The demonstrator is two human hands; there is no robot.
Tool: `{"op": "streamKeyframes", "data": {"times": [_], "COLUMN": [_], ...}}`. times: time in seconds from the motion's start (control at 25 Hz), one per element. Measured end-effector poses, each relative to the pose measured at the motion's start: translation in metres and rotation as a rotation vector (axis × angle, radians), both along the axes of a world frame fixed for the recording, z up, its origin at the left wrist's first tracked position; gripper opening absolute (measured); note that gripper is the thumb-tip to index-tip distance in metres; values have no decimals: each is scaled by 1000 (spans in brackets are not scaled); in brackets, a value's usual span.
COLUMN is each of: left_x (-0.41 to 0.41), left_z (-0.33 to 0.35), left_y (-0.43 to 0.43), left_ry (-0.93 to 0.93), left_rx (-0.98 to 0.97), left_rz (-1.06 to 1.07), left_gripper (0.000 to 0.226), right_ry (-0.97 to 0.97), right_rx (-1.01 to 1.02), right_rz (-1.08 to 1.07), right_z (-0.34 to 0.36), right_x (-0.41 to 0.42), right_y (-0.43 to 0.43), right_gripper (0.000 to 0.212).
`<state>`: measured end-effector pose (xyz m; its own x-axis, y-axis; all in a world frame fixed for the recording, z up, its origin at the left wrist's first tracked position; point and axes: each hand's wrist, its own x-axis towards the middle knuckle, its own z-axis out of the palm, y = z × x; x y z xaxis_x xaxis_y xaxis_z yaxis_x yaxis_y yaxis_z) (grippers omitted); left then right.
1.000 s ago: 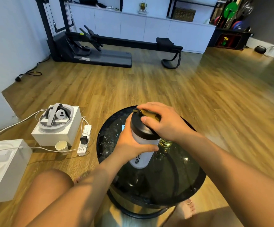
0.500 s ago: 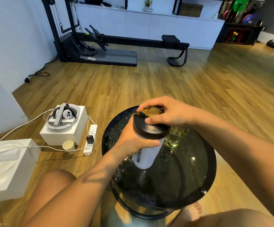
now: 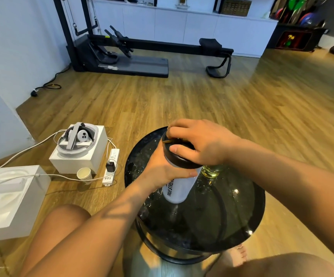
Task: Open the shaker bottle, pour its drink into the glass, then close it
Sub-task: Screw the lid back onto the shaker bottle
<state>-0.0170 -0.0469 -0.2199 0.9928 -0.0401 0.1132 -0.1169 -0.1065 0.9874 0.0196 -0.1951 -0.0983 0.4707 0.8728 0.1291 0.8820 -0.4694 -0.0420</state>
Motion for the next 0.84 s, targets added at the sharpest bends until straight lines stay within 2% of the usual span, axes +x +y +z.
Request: {"op": "streamKeyframes", "data": {"times": [0.2,0.32,0.48,0.64,0.76,0.84], "left_x": [3,4,1,-7,-9,-11], "left_z": [-2,-1,-1,-5,-5,-1], "left_y": [1,1,-5,-17,-24,-27], "left_ry": [3,6,22,11,1,23], "left_rx": [-1,-27,-49,42,9,-13], "left_rz": [-28,-35,24,165,195,218], "left_gripper": [99,95,95,97,89,93], "right_ry": [-74,-83,-69,-37,-28,-19], "right_rx": [-108,-111,-81,-64,17,52], "right_rz": [171,176,-98,-455,-675,-774], "right_z": [5,7,0,-10,-19,-22], "right_x": [9,10,-1,-15,-22,-25], "right_y": [-3,-2,8,21,35,41], "right_gripper": [39,37,40,39,36,36]}}
